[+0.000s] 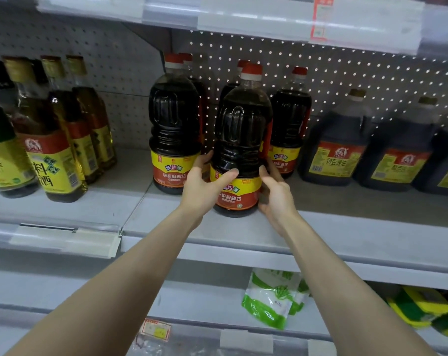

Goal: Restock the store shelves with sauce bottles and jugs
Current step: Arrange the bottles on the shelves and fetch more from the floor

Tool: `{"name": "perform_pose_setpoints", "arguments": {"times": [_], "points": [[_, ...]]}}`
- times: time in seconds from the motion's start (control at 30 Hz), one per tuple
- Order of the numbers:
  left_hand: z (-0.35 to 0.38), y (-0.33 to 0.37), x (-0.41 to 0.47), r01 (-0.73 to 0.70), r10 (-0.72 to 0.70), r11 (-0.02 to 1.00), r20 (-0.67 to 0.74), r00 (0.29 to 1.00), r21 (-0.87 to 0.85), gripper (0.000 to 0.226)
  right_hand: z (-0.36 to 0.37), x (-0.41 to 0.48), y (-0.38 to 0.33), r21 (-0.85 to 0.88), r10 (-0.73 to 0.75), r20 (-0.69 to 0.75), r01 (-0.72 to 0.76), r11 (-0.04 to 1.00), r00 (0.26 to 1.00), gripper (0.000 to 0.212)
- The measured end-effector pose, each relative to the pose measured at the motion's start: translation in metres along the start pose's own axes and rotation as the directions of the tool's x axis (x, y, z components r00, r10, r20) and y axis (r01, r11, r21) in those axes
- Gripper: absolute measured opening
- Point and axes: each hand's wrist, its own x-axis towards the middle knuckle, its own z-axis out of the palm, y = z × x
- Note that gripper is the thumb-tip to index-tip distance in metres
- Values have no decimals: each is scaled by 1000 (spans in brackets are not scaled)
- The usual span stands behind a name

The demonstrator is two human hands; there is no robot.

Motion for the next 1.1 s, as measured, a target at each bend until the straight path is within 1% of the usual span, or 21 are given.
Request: {"name": "perform_pose_setpoints", "arguments": {"times": [0.17, 0.3, 0.37, 0.43, 0.47, 0.53, 0.6, 0.7, 0.77, 0.9, 0.97, 1.0, 1.1], "points": [[6, -5, 14, 23, -23, 1000, -21, 1000, -12, 76, -4, 17, 4, -3, 19, -18, -20, 1000, 1000, 46], [14, -7, 20, 6, -6, 1000, -60, 998, -8, 72, -1, 32, 2, -78, 9, -61, -14, 997, 998, 50], [15, -8, 19, -17, 18, 1000, -64, 998, 22, 73, 0, 35, 5, -153, 18, -68, -28, 988, 997, 65], [12, -11, 16, -42, 42, 998, -12, 999, 42, 74, -1, 33, 11, -168, 33, -73, -45, 985, 997, 81], [10, -12, 15, -52, 50, 997, 28, 998, 53, 74, -1, 29, 13, -179, 30, -76, -44, 983, 997, 81], [6, -17, 14, -47, 44, 998, 68, 997, 52, 75, 1, 20, 14, -222, 6, -79, -23, 975, 997, 70], [4, -22, 16, -10, 8, 999, 49, 999, 31, 72, -3, 18, 20, -234, -27, -83, 7, 972, 996, 59], [3, -31, 15, 22, -26, 998, 68, 997, 53, 61, -6, 11, 25, -236, -86, -70, 67, 970, 994, 52], [3, -37, 13, 41, -45, 998, 85, 995, 56, 55, -6, 9, 28, -240, -79, -82, 57, 969, 993, 51], [3, -42, 11, 52, -56, 998, 91, 994, 35, 52, -9, 9, 30, -240, -104, -106, 76, 968, 989, 37], [2, -45, 11, 48, -51, 997, 65, 997, 55, 51, -8, 10, 30, -247, -111, -95, 84, 965, 989, 35], [2, -47, 12, 45, -48, 997, 46, 998, 67, 55, -8, 11, 30, -257, -110, -88, 85, 963, 990, 36], [0, -52, 13, 38, -41, 996, 29, 999, 84, 64, -8, 13, 31, -265, -98, -75, 75, 961, 992, 45]]}}
